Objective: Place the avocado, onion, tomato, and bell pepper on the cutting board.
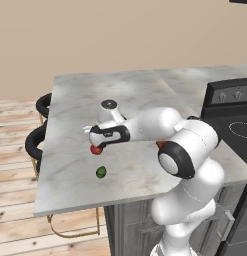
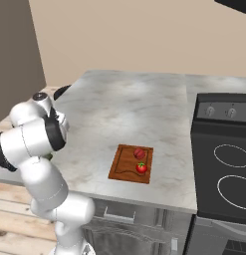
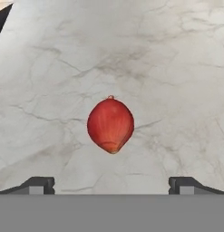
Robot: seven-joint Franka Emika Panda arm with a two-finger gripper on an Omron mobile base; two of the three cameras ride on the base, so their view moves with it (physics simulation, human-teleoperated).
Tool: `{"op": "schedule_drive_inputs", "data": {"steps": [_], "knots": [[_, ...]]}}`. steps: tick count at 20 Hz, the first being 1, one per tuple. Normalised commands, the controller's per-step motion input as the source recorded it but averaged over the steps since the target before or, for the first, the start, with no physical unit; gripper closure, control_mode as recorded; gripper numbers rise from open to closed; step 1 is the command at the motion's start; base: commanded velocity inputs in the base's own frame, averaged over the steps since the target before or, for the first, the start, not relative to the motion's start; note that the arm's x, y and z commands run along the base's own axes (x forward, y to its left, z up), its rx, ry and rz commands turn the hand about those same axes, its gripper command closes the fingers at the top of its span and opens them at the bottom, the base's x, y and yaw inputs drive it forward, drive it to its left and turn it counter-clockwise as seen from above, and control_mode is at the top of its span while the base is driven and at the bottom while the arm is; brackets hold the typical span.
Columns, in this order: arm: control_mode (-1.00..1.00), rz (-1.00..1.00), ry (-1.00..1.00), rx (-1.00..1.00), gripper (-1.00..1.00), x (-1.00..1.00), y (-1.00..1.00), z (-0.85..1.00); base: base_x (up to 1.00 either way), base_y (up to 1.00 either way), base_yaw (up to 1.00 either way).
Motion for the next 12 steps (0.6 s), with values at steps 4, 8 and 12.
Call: {"op": "schedule_drive_inputs", "data": {"steps": [4, 8, 12], "knots": [[-1.00, -0.02, 0.00, 0.00, -1.00, 0.17, 0.03, -0.10, 0.00, 0.00, 0.00], [-1.00, -0.02, 0.00, 0.00, -1.00, 0.11, 0.06, -0.13, 0.00, 0.00, 0.00], [-1.00, -0.02, 0.00, 0.00, -1.00, 0.10, 0.05, -0.18, 0.00, 0.00, 0.00]]}}
